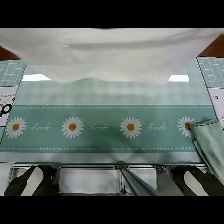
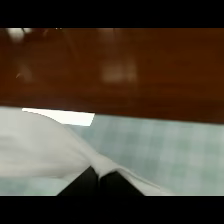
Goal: Fold the shirts.
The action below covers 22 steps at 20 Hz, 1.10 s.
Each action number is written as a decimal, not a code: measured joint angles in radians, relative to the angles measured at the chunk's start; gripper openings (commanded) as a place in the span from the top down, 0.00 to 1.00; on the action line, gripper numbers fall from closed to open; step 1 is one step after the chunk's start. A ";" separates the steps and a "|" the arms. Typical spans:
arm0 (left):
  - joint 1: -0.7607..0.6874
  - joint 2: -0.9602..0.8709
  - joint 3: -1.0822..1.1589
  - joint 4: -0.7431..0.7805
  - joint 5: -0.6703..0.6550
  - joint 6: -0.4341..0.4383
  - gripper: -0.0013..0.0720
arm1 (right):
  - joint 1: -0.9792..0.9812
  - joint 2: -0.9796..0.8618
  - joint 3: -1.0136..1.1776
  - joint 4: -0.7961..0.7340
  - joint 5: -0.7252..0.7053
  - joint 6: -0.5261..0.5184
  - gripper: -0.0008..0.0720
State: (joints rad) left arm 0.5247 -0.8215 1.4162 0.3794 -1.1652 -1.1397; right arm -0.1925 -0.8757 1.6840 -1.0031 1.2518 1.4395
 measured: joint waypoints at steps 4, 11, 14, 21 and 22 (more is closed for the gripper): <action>-0.116 0.178 0.127 0.217 0.000 -0.025 0.96 | 0.001 0.159 0.069 -0.079 0.000 0.024 0.95; -0.332 0.472 0.190 0.841 0.021 -0.279 0.96 | 0.001 0.335 0.092 -0.264 0.148 0.085 0.95; -0.355 0.503 0.155 0.948 -0.052 -0.368 0.96 | 0.001 0.366 0.089 -0.299 0.218 0.104 0.95; -0.368 0.304 -0.018 0.903 -0.095 -0.447 0.96 | 0.001 0.311 -0.152 -0.331 0.247 0.082 0.95; -0.369 0.246 -0.033 0.869 -0.094 -0.431 0.96 | 0.001 0.277 -0.201 -0.330 0.224 0.072 0.95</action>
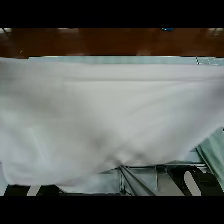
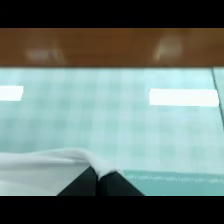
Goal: Fold the shirts.
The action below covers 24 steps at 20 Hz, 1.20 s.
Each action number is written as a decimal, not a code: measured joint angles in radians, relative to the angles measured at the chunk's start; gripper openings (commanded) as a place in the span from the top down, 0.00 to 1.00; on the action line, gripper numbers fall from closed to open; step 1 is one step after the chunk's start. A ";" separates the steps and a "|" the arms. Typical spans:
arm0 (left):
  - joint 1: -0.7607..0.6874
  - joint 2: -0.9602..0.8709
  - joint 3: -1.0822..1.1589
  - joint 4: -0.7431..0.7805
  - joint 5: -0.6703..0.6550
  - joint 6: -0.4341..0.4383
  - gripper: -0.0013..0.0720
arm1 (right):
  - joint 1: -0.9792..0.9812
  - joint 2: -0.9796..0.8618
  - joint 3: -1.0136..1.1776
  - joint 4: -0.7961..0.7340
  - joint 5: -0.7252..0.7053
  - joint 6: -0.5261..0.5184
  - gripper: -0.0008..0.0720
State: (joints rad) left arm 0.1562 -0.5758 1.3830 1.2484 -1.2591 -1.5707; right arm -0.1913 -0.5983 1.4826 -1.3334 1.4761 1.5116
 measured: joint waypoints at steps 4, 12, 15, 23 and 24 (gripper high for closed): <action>0.000 -0.311 -0.029 -0.149 0.069 0.084 0.96 | 0.000 -0.221 -0.128 0.042 -0.138 -0.055 0.95; -0.019 -0.939 0.072 -0.350 0.375 0.130 0.96 | 0.001 -0.906 -0.014 0.196 -0.462 -0.153 0.95; -0.026 -1.101 0.168 -0.371 0.428 0.097 0.96 | 0.001 -1.096 0.108 0.229 -0.496 -0.150 0.95; -0.004 -1.174 0.249 -0.382 0.294 0.118 0.96 | -0.028 -1.186 0.195 0.251 -0.373 -0.135 0.95; 0.003 -1.158 0.242 -0.374 0.252 0.132 0.96 | -0.036 -1.182 0.196 0.251 -0.332 -0.140 0.95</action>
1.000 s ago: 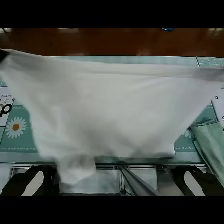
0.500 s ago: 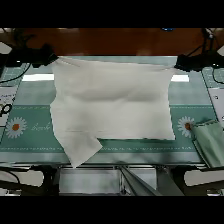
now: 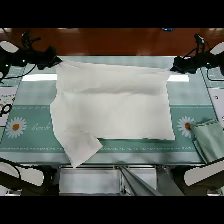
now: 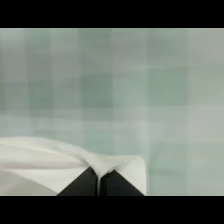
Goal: Fold the shirts.
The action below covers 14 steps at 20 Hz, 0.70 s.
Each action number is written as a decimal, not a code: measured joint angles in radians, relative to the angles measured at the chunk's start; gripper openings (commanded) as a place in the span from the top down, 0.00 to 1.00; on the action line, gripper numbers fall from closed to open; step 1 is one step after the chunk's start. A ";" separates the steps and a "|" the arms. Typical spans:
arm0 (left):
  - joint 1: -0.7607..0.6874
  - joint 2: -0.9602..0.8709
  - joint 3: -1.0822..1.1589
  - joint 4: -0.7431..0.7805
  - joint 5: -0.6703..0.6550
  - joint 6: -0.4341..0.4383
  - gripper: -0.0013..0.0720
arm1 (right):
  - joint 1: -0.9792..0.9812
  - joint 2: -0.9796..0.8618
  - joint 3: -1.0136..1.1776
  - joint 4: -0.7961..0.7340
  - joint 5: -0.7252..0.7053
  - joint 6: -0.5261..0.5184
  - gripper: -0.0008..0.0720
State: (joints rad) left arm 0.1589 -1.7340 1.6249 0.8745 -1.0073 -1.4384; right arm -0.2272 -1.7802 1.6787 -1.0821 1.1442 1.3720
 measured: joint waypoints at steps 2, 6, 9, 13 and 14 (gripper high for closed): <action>0.011 0.033 -0.041 0.031 -0.080 0.024 0.96 | -0.013 0.004 -0.017 -0.002 0.095 -0.009 0.95; 0.034 0.080 -0.197 0.082 -0.202 0.063 0.96 | -0.020 0.009 -0.110 0.000 0.213 -0.023 0.95; 0.047 0.092 -0.300 0.098 -0.240 0.084 0.96 | -0.020 0.009 -0.168 0.001 0.251 -0.029 0.95; 0.051 0.095 -0.357 0.101 -0.260 0.112 0.96 | -0.020 0.009 -0.199 -0.006 0.276 -0.030 0.95; 0.052 0.095 -0.363 0.102 -0.267 0.117 0.96 | -0.020 0.009 -0.202 -0.009 0.278 -0.031 0.95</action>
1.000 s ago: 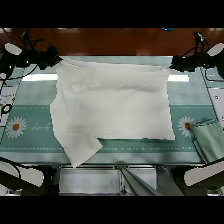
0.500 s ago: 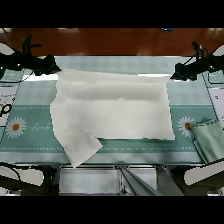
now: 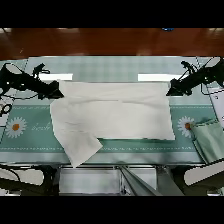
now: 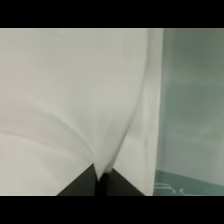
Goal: Fold the shirts.
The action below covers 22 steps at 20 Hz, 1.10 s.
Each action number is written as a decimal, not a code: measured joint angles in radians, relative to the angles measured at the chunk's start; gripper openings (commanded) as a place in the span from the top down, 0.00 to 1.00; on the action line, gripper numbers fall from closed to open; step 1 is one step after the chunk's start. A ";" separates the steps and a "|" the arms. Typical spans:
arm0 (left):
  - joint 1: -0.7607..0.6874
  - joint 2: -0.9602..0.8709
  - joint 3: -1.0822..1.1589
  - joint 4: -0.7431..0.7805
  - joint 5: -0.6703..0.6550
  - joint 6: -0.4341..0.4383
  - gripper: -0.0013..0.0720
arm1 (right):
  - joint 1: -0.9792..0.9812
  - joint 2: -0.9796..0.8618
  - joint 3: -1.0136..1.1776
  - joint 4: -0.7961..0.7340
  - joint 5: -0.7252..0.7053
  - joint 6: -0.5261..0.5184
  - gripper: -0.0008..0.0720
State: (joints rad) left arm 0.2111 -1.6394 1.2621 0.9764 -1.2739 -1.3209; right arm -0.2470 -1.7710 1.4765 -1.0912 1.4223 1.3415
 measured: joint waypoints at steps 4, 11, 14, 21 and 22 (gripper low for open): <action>0.002 0.000 -0.011 0.005 0.008 0.011 0.29 | 0.000 0.000 -0.006 -0.008 0.007 0.002 0.42; 0.076 0.101 -0.076 0.119 -0.057 -0.089 0.29 | -0.092 0.081 -0.053 -0.066 -0.007 0.040 0.42; 0.168 0.248 -0.262 0.118 -0.043 -0.105 0.29 | -0.175 0.214 -0.261 -0.026 -0.099 0.023 0.42; 0.399 0.517 -0.748 -0.025 0.046 -0.082 0.29 | -0.269 0.592 -0.821 0.222 -0.279 -0.135 0.42; 0.409 0.529 -0.789 -0.029 0.047 -0.080 0.29 | -0.272 0.632 -0.858 0.241 -0.286 -0.146 0.42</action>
State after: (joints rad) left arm 0.6197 -1.1103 0.4732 0.9470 -1.2266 -1.4014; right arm -0.5190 -1.1393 0.6182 -0.8497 1.1366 1.1957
